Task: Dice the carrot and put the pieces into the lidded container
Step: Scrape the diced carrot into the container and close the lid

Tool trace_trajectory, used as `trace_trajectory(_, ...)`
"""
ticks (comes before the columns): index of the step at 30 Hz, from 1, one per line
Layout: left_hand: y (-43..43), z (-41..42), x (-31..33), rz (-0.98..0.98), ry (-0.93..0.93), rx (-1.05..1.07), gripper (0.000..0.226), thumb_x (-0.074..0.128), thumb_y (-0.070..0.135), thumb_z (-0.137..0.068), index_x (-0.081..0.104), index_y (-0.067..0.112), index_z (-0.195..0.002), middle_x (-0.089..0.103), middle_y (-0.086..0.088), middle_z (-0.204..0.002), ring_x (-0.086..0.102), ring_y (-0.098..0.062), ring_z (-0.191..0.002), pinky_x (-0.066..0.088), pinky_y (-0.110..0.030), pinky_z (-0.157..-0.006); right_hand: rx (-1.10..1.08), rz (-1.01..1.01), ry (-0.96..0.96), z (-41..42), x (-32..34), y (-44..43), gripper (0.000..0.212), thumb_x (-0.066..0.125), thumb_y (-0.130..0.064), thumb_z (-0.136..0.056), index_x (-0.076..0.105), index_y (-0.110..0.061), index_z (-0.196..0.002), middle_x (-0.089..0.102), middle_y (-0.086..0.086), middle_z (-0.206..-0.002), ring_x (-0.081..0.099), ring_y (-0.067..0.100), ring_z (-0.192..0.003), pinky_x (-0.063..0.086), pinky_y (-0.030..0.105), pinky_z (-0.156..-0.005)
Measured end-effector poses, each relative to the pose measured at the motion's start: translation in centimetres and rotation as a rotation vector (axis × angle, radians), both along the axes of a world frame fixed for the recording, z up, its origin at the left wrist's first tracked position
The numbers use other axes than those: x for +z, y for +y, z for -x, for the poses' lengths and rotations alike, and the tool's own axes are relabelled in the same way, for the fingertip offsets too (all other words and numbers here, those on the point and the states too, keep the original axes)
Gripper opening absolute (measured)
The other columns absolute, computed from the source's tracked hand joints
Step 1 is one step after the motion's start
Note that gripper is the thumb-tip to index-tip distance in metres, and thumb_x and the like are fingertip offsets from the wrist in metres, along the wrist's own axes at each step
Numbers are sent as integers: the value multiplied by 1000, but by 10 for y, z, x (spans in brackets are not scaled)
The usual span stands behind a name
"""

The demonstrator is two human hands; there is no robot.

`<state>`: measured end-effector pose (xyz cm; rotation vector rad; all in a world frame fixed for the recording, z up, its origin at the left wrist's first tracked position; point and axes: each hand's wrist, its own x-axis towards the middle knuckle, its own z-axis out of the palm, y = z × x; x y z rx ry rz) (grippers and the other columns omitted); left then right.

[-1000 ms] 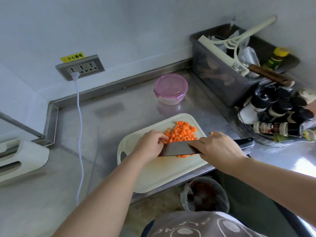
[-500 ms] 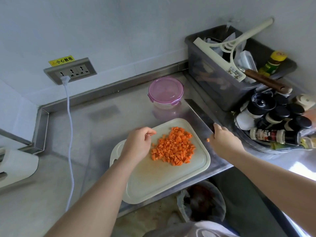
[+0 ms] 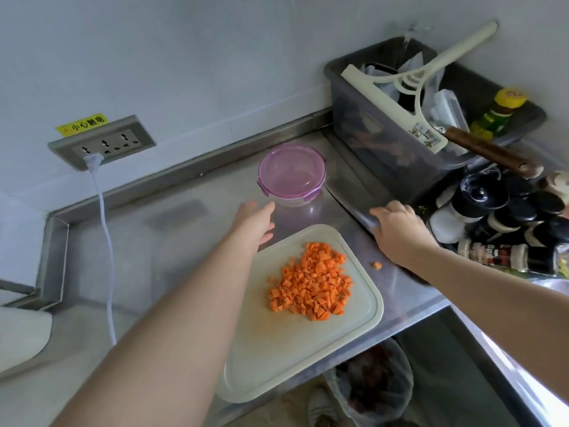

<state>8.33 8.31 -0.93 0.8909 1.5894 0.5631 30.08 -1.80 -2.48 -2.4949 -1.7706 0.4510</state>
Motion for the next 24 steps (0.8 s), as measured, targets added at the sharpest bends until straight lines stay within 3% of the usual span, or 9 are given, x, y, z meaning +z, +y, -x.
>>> trace_trajectory(3,20,-17,0,27,-38,77,49,55,30,-96,39,11,-137,49,-4,-116,59,-23,-106,49,-33,-78,35,-28,104,1,13,6,40,47,-21,-97,50,-16,-136,47,11,-126,42,31,-122,40,39,-100)
trace_trajectory(10,35,-38,-12,25,-110,156,31,52,11,-96,49,7,-127,58,-8,-114,61,-16,-84,49,-30,-76,71,-7,231,7,32,14,36,45,-17,-97,54,-13,-131,51,10,-122,53,28,-109,46,37,-93)
trace_trajectory(16,24,-32,-6,69,-301,236,25,47,7,-96,49,4,-121,56,-8,-93,59,-13,-76,51,-34,-74,38,8,361,24,41,29,35,43,-17,-98,56,-9,-129,59,8,-125,54,26,-114,41,28,-94)
trace_trajectory(19,6,-17,7,5,-410,196,24,41,2,-95,46,8,-118,51,-5,-85,58,-16,-76,52,-38,-83,-60,-22,599,38,49,38,33,46,-21,-99,58,2,-119,63,15,-113,61,28,-103,52,36,-91)
trace_trajectory(22,-16,11,21,-98,-393,95,38,44,2,-93,40,11,-130,54,-7,-90,59,-18,-74,55,-35,-77,-233,-9,1002,57,64,41,35,53,-39,-96,55,-11,-115,61,8,-108,64,19,-89,59,32,-73)
trace_trajectory(24,-31,34,32,-134,-402,74,41,45,1,-93,37,12,-132,54,-12,-98,59,-20,-76,57,-34,-73,-271,32,1154,67,72,39,39,57,-44,-92,51,-14,-117,61,9,-107,65,19,-86,58,30,-69)
